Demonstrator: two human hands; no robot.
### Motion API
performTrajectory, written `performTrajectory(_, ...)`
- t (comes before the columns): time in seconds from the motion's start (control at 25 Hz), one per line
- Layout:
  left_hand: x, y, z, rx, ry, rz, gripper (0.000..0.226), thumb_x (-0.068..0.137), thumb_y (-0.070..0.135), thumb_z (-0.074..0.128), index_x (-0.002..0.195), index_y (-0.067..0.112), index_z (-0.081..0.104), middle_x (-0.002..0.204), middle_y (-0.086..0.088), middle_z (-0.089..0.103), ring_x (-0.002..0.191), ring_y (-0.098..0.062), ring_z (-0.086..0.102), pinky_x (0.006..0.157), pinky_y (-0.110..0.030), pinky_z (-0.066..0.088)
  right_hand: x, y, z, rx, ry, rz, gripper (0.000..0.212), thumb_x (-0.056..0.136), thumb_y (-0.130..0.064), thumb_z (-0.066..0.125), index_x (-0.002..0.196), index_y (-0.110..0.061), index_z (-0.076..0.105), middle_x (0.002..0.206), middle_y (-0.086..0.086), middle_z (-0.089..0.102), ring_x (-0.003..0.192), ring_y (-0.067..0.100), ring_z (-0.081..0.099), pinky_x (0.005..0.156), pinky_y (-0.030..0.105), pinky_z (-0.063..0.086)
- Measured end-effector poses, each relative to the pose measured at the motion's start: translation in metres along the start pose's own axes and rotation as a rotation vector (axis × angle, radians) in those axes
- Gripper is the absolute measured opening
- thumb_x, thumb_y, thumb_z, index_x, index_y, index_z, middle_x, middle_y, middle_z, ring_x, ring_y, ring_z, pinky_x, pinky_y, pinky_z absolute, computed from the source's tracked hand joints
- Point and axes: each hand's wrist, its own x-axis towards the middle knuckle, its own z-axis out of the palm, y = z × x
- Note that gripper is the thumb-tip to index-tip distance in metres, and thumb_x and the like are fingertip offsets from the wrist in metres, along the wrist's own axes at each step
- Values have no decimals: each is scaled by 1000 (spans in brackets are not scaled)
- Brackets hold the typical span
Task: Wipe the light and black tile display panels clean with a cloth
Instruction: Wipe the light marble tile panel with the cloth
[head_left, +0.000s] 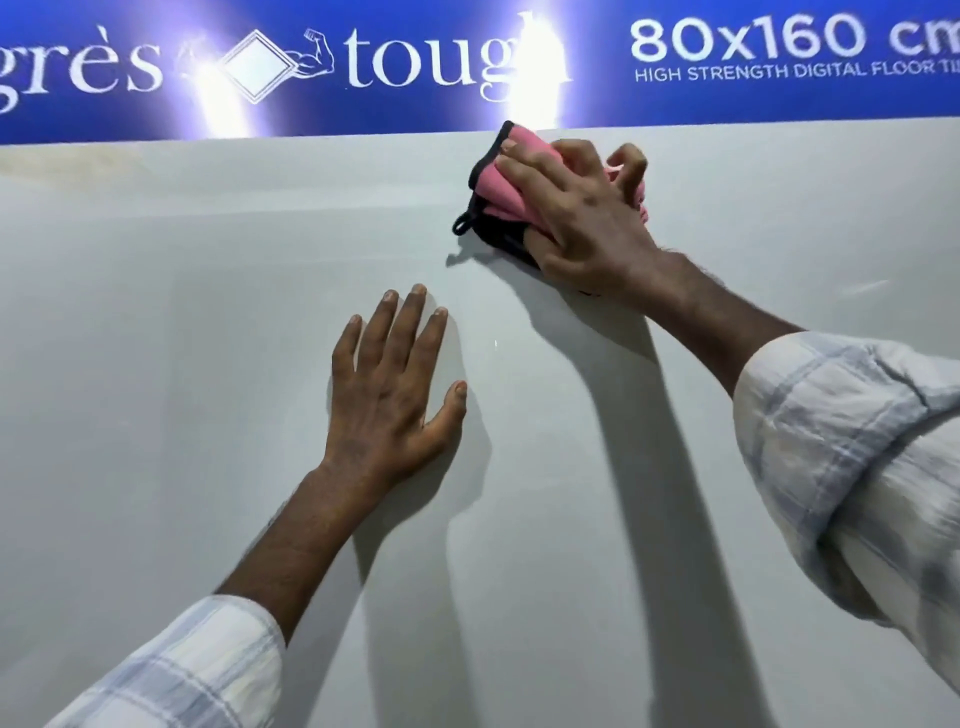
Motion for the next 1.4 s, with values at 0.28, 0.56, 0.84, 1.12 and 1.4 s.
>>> performTrajectory(0.28,-1,-2,3,-26,13,-8,68,99,47,44,155,9,47,168,-12,33,156,-33,29,123,-57,26,-4,-13,4,-29,14,151,71,87,-36,42,156,-20,38,162,-3,37,134,32,40,85,37,13)
performTrajectory(0.56,-2,-1,4,-40,-6,-23,68,99,48,45,156,10,46,168,-12,32,156,-33,28,124,-56,23,-13,-12,0,-30,41,355,73,85,-37,40,157,-22,36,164,-4,33,135,31,38,100,45,21)
performTrajectory(0.84,-20,9,-9,-77,-40,92,65,97,48,50,150,10,53,169,-13,31,155,-32,32,121,-59,23,-33,-7,-9,-16,57,364,74,84,-34,43,157,-21,37,163,-4,36,133,31,41,87,33,14)
performTrajectory(1.12,-43,18,-8,-92,-20,97,67,97,48,51,150,8,54,165,-11,39,152,-33,36,118,-57,31,-70,-26,-7,-32,50,258,72,85,-29,49,156,-19,41,163,-3,38,133,32,44,83,26,9)
performTrajectory(1.4,-53,18,-14,-123,-67,96,66,98,47,51,151,8,52,167,-12,35,155,-34,31,122,-57,26,-117,-49,0,-23,37,119,68,85,-25,54,152,-20,47,160,-4,42,135,31,45,92,36,18)
